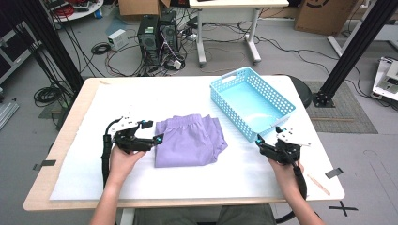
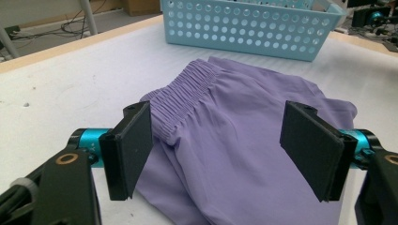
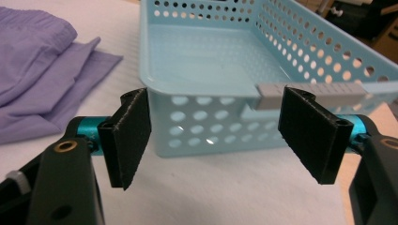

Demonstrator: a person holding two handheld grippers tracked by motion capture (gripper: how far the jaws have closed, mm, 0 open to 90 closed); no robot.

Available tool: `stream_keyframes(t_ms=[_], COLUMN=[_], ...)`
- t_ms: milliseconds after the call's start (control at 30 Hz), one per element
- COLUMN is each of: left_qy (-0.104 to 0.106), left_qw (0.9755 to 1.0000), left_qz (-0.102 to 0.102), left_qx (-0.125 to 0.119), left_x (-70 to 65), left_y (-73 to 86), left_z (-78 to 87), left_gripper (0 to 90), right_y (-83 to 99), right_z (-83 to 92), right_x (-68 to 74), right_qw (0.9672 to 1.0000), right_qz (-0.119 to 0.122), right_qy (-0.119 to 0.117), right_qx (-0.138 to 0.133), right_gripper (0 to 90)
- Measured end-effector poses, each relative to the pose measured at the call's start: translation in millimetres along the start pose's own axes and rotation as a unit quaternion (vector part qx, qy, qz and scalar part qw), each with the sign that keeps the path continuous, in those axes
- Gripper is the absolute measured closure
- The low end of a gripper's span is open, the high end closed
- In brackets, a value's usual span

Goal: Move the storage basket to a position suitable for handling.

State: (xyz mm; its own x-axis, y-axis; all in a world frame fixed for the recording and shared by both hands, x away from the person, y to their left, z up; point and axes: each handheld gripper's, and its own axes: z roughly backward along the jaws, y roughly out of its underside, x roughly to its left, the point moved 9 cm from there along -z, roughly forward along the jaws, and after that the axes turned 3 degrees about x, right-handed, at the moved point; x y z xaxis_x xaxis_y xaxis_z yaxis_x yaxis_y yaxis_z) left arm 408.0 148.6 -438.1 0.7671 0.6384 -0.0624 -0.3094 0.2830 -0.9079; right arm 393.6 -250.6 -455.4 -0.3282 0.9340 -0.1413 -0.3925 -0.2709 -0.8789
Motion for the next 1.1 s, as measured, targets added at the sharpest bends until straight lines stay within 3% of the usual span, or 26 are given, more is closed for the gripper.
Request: stream_keyframes(t_ms=[167,300,367,433,467,500,600,633,733,800,1000,1100], left_qy=[0.003,0.001,0.001,0.001,0.001,0.001,0.001,0.003,0.002,0.003,0.005,0.006], left_qw=[1.0000,1.0000,1.0000,1.0000,1.0000,1.0000,1.0000,1.0000,1.0000,1.0000,0.9999,0.9999], left_qz=[-0.001,-0.001,0.002,0.004,0.004,0.003,0.001,0.001,0.002,-0.001,0.001,0.000], left_qx=[0.004,0.001,0.001,0.002,0.002,0.004,0.004,0.006,0.007,0.009,0.011,0.013], left_x=[-2.7,-2.5,-1.3,-0.9,-0.9,-0.8,-1.4,-2.1,-2.2,-2.4,-3.9,-4.4], left_y=[0.5,0.2,0.8,1.9,1.9,2.1,2.0,2.1,2.4,2.7,3.4,4.0], left_z=[-1.4,1.4,1.9,1.1,1.1,0.8,-0.4,-1.1,-1.8,-2.4,-3.8,-4.4], left_gripper=[25.9,25.9,25.9,25.9,25.9,25.9,25.9,25.9,25.9,25.9,25.9,26.0], right_y=[-1.0,0.8,2.0,6.3,6.3,8.4,11.8,13.2,12.4,10.9,12.8,12.4], right_z=[-15.0,-14.7,-15.0,-14.3,-14.3,-14.2,-13.6,-12.3,-12.3,-14.9,-29.9,-37.2], right_x=[6.5,0.5,-2.9,-19.6,-19.6,-33.4,-44.4,-50.1,-46.8,-40.8,-28.8,-26.9], right_qw=[0.9997,0.9993,0.9995,0.9988,0.9988,0.9982,0.9974,0.9969,0.9967,0.9972,0.9969,0.9959], right_qz=[0.011,0.021,0.013,-0.001,-0.001,-0.015,-0.035,-0.061,-0.075,-0.069,-0.058,-0.068], right_qy=[0.018,0.027,0.023,0.041,0.041,0.051,0.054,0.042,0.018,0.012,0.012,0.010], right_qx=[0.010,0.016,0.019,0.026,0.026,0.027,0.033,0.028,0.026,0.028,0.052,0.059], right_gripper=[24.5,26.6,26.6,26.8,26.8,26.8,26.7,26.5,24.6,24.6,24.7,27.6])
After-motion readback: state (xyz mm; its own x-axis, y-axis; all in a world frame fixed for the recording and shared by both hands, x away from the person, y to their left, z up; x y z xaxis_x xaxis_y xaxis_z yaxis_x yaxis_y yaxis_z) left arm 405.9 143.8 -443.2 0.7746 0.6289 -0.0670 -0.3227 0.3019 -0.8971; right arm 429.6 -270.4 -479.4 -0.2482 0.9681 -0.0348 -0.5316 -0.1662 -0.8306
